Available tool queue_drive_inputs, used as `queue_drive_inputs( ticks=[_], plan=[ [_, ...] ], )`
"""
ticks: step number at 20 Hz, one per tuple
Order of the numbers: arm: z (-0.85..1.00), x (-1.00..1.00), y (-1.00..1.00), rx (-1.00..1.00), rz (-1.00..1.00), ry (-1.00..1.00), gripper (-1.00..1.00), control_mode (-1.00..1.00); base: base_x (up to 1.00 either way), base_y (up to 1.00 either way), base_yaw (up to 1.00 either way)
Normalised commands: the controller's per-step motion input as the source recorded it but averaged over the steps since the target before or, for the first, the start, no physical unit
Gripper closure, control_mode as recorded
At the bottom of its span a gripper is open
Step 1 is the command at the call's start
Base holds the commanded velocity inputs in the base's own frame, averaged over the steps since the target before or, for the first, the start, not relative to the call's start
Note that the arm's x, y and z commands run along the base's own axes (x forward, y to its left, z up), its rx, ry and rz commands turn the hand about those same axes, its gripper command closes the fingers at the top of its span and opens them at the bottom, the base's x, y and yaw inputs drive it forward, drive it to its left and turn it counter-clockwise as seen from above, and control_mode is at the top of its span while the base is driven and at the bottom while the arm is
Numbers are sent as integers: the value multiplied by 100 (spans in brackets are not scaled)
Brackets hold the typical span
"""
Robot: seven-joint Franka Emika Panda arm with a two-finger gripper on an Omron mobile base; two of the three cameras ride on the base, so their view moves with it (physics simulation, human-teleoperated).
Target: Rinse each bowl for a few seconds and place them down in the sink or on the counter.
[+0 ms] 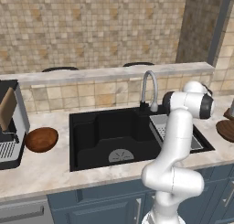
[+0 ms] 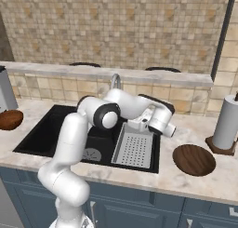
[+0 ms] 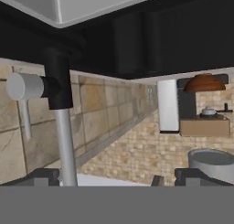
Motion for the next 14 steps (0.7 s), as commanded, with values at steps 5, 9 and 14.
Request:
queue_drive_inputs(
  ticks=[5,9,14],
  plan=[
    [-18,17,5,2,0,10,-100,-100,0,0,0],
    [-1,11,-1,10,0,5,-100,-100,0,0,0],
    [0,17,0,11,0,2,-100,-100,0,0,0]
  ],
)
